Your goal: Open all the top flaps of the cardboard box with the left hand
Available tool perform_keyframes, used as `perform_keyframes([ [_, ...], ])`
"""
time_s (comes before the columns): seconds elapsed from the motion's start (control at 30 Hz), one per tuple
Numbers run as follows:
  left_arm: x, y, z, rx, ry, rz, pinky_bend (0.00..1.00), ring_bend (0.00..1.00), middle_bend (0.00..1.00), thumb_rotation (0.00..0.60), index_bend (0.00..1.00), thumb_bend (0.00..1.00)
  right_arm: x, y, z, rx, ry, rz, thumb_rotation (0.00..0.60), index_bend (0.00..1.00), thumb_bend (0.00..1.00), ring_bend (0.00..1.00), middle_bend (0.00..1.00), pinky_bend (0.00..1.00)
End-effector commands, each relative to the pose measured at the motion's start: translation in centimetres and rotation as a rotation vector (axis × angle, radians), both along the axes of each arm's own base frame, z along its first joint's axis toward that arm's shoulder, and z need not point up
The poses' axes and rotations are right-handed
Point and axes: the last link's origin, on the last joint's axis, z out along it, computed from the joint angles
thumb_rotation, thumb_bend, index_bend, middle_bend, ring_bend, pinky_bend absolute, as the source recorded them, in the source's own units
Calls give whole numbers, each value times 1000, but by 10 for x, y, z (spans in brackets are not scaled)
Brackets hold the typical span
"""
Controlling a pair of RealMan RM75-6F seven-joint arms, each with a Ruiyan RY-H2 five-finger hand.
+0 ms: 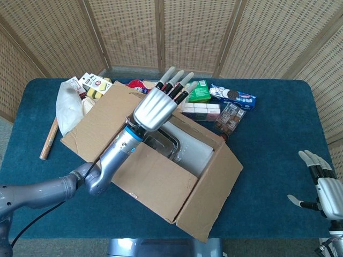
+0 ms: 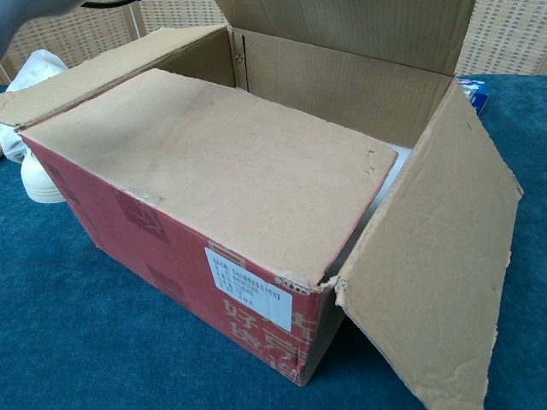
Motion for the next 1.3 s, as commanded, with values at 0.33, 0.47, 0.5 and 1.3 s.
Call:
perform_keyframes([
  [0.33, 36, 35, -12, 38, -7, 15, 0, 0, 0, 600, 67, 60, -2, -3, 3, 38, -48, -21, 600, 0, 0, 0, 0, 0],
  [0.47, 41, 47, -36, 36, 33, 52, 0, 0, 0, 600, 67, 60, -7, -8, 4, 36, -51, -48, 600, 0, 0, 0, 0, 0],
  [0.5, 42, 49, -40, 35, 35, 55, 0, 0, 0, 600, 67, 60, -7, -8, 5, 32, -51, -48, 600, 0, 0, 0, 0, 0],
  [1.3, 6, 33, -21, -211, 3, 126, 131, 25, 37, 600, 187, 60, -5, -4, 1, 35, -22, -34, 600, 0, 0, 0, 0, 0],
])
